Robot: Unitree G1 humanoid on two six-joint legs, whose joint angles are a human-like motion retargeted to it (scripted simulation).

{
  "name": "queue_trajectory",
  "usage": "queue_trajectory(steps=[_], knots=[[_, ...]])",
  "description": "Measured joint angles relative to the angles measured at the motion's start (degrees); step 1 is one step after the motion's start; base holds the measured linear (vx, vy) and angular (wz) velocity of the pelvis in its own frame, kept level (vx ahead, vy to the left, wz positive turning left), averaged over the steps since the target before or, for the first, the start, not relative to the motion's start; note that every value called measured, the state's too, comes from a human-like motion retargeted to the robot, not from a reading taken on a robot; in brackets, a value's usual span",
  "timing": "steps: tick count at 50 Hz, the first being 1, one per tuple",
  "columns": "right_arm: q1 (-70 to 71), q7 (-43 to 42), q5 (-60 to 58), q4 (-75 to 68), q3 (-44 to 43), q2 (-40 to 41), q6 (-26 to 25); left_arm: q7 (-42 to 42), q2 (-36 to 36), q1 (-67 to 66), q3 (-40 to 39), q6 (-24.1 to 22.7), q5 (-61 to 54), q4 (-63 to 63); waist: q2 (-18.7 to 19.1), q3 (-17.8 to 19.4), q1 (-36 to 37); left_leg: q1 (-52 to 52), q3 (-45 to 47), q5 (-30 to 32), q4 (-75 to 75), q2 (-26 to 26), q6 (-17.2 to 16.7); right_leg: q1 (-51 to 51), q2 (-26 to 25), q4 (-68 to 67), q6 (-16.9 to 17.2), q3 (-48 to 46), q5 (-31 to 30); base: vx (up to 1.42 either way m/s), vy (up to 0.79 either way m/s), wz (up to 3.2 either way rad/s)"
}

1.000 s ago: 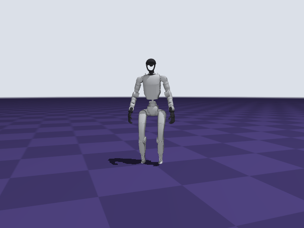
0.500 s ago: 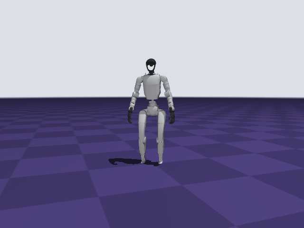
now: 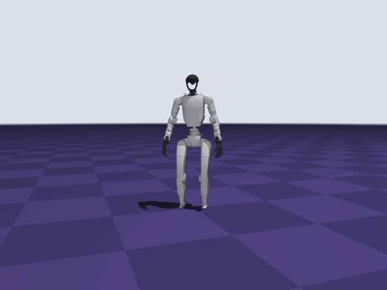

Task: Static pose

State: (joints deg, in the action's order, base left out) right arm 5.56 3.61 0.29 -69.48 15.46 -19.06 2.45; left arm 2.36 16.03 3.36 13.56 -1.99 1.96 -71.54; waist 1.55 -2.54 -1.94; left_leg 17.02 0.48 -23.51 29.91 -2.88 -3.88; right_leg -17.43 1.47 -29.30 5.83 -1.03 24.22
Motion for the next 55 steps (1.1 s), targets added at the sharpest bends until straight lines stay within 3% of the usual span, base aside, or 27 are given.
queue_trajectory(steps=[55], knots=[[2.08,1.19,0.08,1.03,0.79,-0.34,-0.5,-1.3,-0.34,-1.73,-1.66,-0.01,-1.63,1.47,-1.18,0.51,-1.13,-0.02,1.07,0.94,-2.71,-0.41,1.32,-0.38,-0.1,3.66,0.74,2.49,-1.55,0.0,0.0,0.0]])
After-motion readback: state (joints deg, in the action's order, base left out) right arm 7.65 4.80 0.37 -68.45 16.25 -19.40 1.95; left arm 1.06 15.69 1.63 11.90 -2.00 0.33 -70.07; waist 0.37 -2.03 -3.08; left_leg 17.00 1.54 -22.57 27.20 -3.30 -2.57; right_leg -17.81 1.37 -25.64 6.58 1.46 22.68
